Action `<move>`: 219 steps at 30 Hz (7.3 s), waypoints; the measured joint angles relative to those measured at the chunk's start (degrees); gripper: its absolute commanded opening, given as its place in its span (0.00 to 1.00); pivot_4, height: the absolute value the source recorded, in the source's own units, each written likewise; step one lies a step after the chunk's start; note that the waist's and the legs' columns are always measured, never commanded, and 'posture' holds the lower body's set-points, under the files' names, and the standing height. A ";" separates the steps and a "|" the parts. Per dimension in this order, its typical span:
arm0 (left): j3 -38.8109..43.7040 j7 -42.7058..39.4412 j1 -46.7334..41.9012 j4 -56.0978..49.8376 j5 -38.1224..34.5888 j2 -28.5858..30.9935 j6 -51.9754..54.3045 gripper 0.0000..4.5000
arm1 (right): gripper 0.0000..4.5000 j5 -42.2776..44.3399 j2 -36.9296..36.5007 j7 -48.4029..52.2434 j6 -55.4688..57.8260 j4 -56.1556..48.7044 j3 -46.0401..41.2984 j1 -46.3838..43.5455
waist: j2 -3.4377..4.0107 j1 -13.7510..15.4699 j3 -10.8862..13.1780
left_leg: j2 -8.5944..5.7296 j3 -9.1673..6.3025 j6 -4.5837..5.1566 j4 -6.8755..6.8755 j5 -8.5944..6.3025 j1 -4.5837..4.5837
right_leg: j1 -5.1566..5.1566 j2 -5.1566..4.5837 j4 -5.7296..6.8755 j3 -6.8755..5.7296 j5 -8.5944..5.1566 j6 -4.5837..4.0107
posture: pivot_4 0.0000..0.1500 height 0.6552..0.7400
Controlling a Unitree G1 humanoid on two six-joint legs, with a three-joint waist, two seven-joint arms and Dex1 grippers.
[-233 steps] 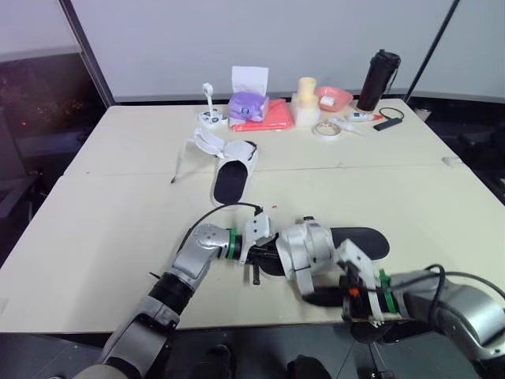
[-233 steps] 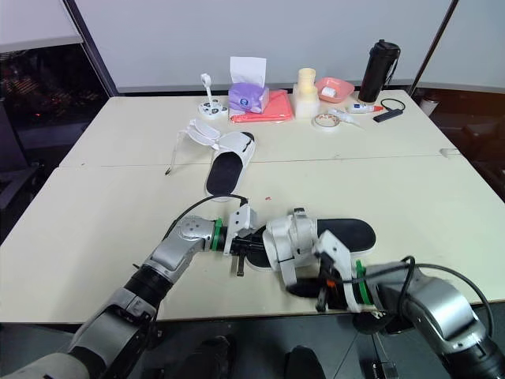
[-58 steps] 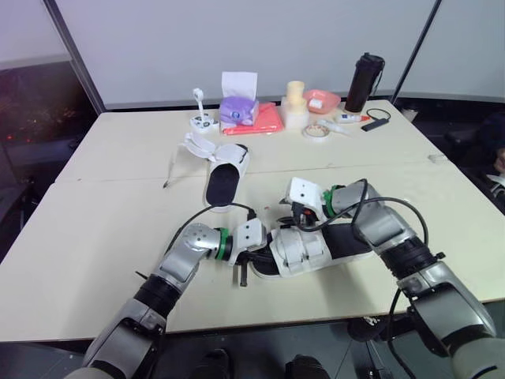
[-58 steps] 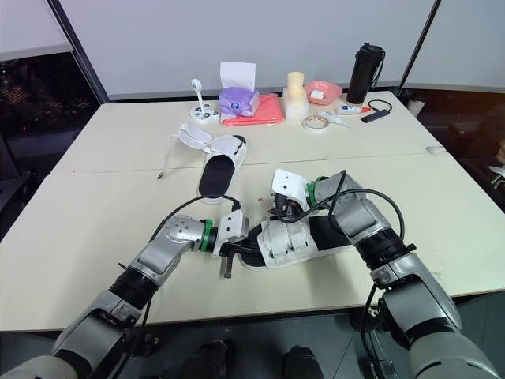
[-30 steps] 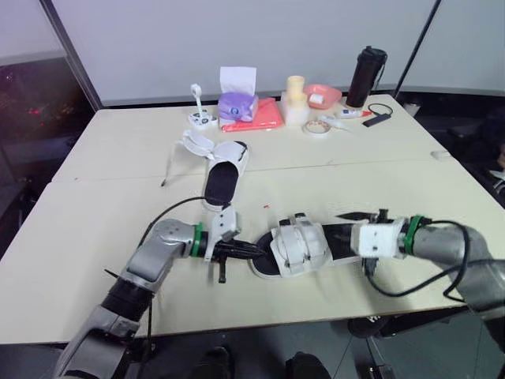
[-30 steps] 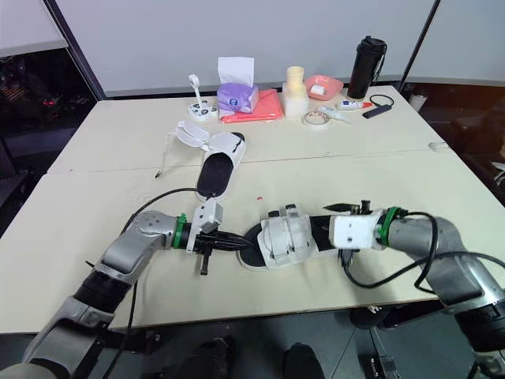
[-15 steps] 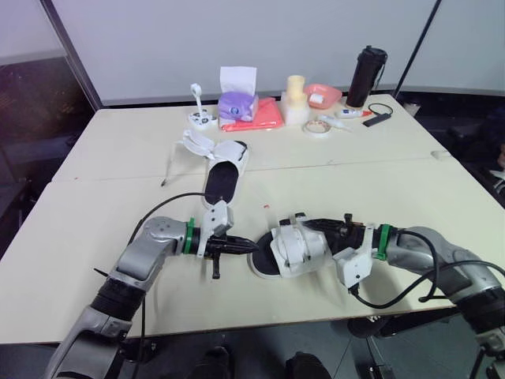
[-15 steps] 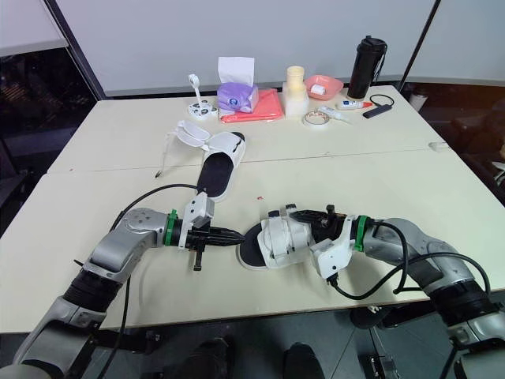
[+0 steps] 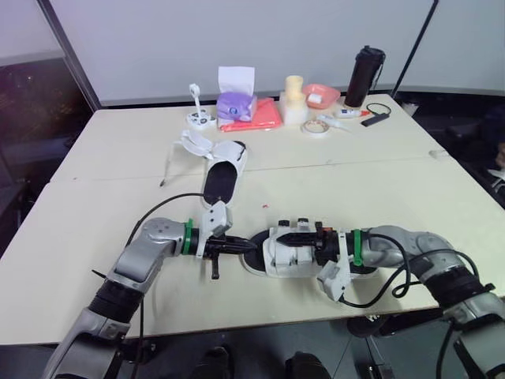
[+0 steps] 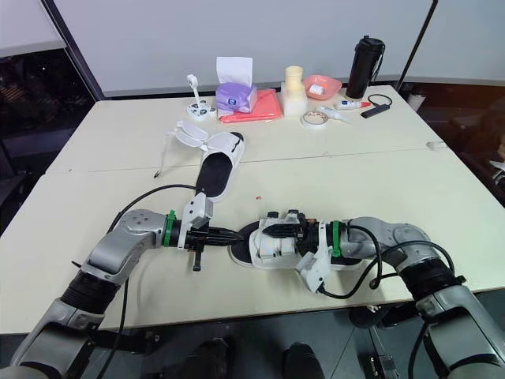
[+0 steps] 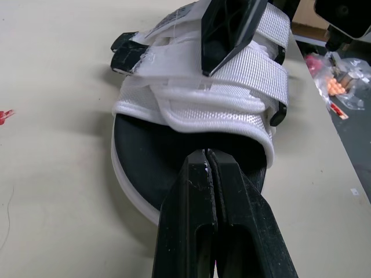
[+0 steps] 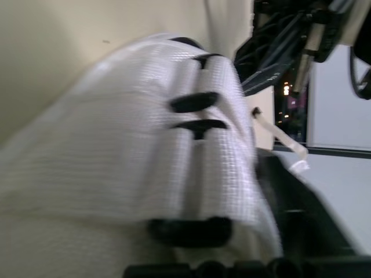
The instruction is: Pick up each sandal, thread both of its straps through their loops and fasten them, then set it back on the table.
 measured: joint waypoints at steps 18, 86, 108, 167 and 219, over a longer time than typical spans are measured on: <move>0.52 4.57 2.38 -2.83 0.04 -0.56 0.05 0.00 | 0.00 0.81 7.12 5.44 45.40 4.79 -6.88 -4.19 | 0.04 0.19 0.02 | -0.01 -0.04 -0.05 0.01 0.07 0.05 | 0.04 0.01 0.07 0.02 0.05 -0.07 | 1.00 0.93; -0.51 25.40 -9.42 9.74 24.31 2.01 -24.18 0.06 | 1.00 47.76 26.30 43.73 141.07 -59.67 -29.77 6.25 | 0.01 0.54 0.01 | 0.00 -0.15 -0.17 -0.02 0.13 -0.14 | -0.19 0.03 0.18 -0.12 0.05 -0.06 | 1.00 0.93; -14.07 63.53 -36.04 62.65 56.30 -6.73 -41.43 0.98 | 1.00 64.63 25.39 25.17 141.76 -60.15 -29.04 11.38 | -0.20 0.35 0.13 | -0.09 0.02 -0.16 0.08 0.14 -0.49 | -0.83 -0.02 0.82 -0.11 -0.03 0.10 | 1.00 0.93; -14.13 62.23 -37.32 68.14 56.14 -6.66 -52.14 0.41 | 1.00 76.67 16.92 10.77 133.33 -57.19 -25.08 13.87 | -0.54 0.41 0.31 | -0.13 0.04 -0.06 0.68 0.09 -0.63 | -0.77 -0.06 1.09 -0.14 -0.03 0.11 | 1.00 0.93; -11.92 71.03 -38.62 75.64 54.10 -12.04 -27.10 0.01 | 1.00 78.17 14.52 8.39 131.75 -57.13 -23.94 15.79 | -0.62 0.24 0.29 | -0.12 0.06 -0.01 0.87 0.06 -0.72 | -0.80 -0.06 1.14 -0.13 -0.02 0.12 | 1.00 0.93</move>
